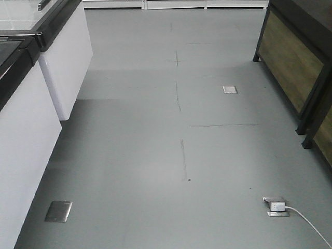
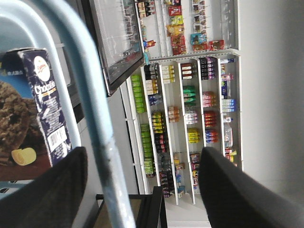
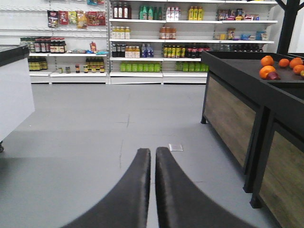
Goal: Left arm holds basket, right arm returns cookies
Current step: 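Lift the basket with the cookie box using the left gripper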
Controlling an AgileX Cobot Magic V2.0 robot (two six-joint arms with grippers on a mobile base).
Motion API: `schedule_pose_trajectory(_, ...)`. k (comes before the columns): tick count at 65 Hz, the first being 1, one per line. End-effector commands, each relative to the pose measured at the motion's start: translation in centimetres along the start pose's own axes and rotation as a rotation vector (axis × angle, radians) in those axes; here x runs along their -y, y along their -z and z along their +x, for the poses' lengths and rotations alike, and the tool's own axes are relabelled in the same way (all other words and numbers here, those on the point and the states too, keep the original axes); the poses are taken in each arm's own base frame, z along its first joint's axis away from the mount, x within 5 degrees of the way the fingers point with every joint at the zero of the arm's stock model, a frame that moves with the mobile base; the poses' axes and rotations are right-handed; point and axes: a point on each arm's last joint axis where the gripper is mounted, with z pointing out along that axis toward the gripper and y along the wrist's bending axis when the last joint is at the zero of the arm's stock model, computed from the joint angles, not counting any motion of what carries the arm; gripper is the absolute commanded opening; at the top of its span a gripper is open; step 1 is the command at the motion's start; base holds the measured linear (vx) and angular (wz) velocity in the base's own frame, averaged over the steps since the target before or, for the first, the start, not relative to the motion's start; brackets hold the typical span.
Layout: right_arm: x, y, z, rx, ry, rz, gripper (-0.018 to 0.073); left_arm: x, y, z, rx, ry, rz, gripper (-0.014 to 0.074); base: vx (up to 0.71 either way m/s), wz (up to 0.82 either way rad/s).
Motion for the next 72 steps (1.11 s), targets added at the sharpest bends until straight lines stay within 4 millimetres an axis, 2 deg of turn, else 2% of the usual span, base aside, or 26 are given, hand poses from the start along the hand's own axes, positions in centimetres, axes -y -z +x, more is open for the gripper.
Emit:
schedule_pose_trajectory(1, 0.1, 0.0, -0.2, 0.07, 0.018, 0.031, -0.0006, 3.4, 0.8, 0.7, 0.018, -0.023, 0.077, 0.047, 0.0, 0.0)
schedule_pose_trajectory(11, 0.2, 0.0, -0.2, 0.069, 0.018, 0.046, -0.0006, 3.4, 0.8, 0.6, 0.038, -0.02, 0.079, 0.0459, 0.0, 0.0)
schedule_pose_trajectory(24, 0.2, 0.0, -0.2, 0.069, 0.018, 0.046, -0.0006, 2.9, 0.6, 0.1, 0.057, -0.001, 0.08, 0.0339, 0.0, 0.0)
schedule_pose_trajectory(31, 0.2, 0.0, -0.2, 0.07, 0.018, 0.046, -0.0006, 2.4, 0.2, -0.1, 0.03, 0.036, 0.111, 0.0223, 0.0, 0.0)
schedule_pose_trajectory(41, 0.2, 0.0, -0.2, 0.07, 0.018, 0.046, -0.0006, 2.8, 0.2, -0.1, 0.033, 0.008, 0.166, -0.001, 0.0, 0.0)
schedule_pose_trajectory(57, 0.2, 0.0, -0.2, 0.069, 0.018, 0.046, -0.0006, 3.6, 0.4, -0.2, 0.04, 0.038, 0.251, -0.0006, 0.0, 0.0)
schedule_pose_trajectory(65, 0.2, 0.0, -0.2, 0.069, 0.018, 0.046, -0.0006, 4.5, 0.4, 0.1, 0.014, 0.017, 0.302, -0.0006, 0.0, 0.0)
schedule_pose_trajectory(72, 0.2, 0.0, -0.2, 0.069, 0.018, 0.046, -0.0006, 6.1, -0.2, 1.0, -0.025, -0.03, 0.333, -0.0006, 0.0, 0.0)
